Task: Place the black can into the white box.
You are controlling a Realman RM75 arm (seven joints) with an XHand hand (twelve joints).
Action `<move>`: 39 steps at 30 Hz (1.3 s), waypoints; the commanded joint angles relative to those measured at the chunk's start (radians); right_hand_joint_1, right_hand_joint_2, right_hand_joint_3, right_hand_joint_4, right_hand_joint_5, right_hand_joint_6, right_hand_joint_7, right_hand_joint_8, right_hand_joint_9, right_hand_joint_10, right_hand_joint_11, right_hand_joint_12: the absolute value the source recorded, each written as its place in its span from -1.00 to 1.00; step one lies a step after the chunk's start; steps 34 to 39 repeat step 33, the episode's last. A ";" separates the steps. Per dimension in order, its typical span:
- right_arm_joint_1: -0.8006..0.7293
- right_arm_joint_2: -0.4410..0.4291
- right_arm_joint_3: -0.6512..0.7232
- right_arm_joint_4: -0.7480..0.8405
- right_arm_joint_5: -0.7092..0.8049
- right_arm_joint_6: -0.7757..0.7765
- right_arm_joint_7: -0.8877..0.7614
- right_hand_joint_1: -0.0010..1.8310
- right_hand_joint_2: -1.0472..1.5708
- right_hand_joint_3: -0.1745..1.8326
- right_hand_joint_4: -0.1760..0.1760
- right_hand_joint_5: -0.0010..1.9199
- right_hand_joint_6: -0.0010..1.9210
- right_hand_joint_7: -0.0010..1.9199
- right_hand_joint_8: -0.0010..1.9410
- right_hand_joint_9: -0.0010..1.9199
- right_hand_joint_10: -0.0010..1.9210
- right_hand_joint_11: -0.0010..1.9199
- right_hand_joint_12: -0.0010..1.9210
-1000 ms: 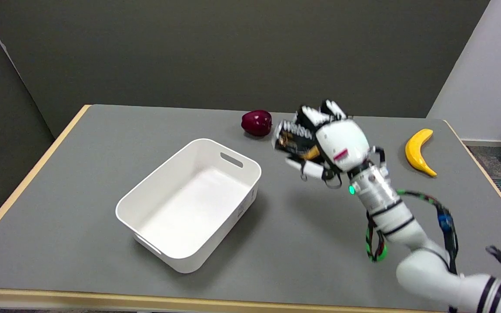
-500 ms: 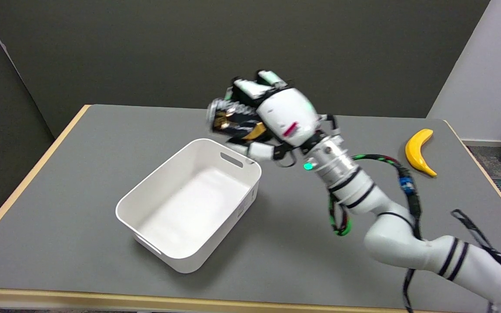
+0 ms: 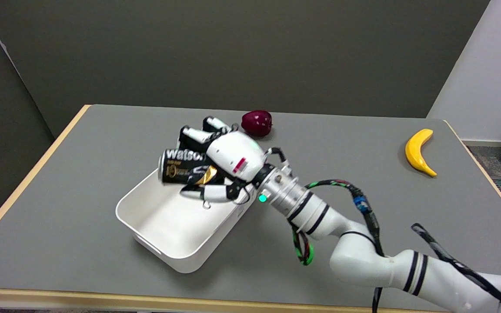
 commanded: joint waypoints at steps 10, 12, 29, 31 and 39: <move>0.065 -0.097 -0.044 -0.159 0.053 -0.130 0.035 -0.40 0.22 -0.06 0.13 -1.00 -1.00 -1.00 -1.00 -1.00 -1.00 -1.00 -0.30; 0.065 -0.087 -0.036 -0.154 0.053 -0.105 0.034 -0.40 0.22 -0.11 0.14 -1.00 -1.00 -1.00 -1.00 -1.00 -1.00 -1.00 -0.40; -0.165 0.125 0.346 0.012 0.176 0.386 0.138 -0.81 0.27 0.06 0.26 -1.00 -0.97 -1.00 -0.94 -1.00 -0.84 -1.00 -0.66; -0.182 0.180 0.338 0.016 0.227 0.506 0.222 -0.84 0.27 0.10 0.26 -1.00 -0.92 -1.00 -0.83 -1.00 -0.57 -1.00 -0.32; -0.190 0.231 0.311 0.012 0.272 0.593 0.301 -0.82 0.28 0.10 0.27 -1.00 -0.88 -0.99 -0.81 -1.00 -0.53 -1.00 -0.26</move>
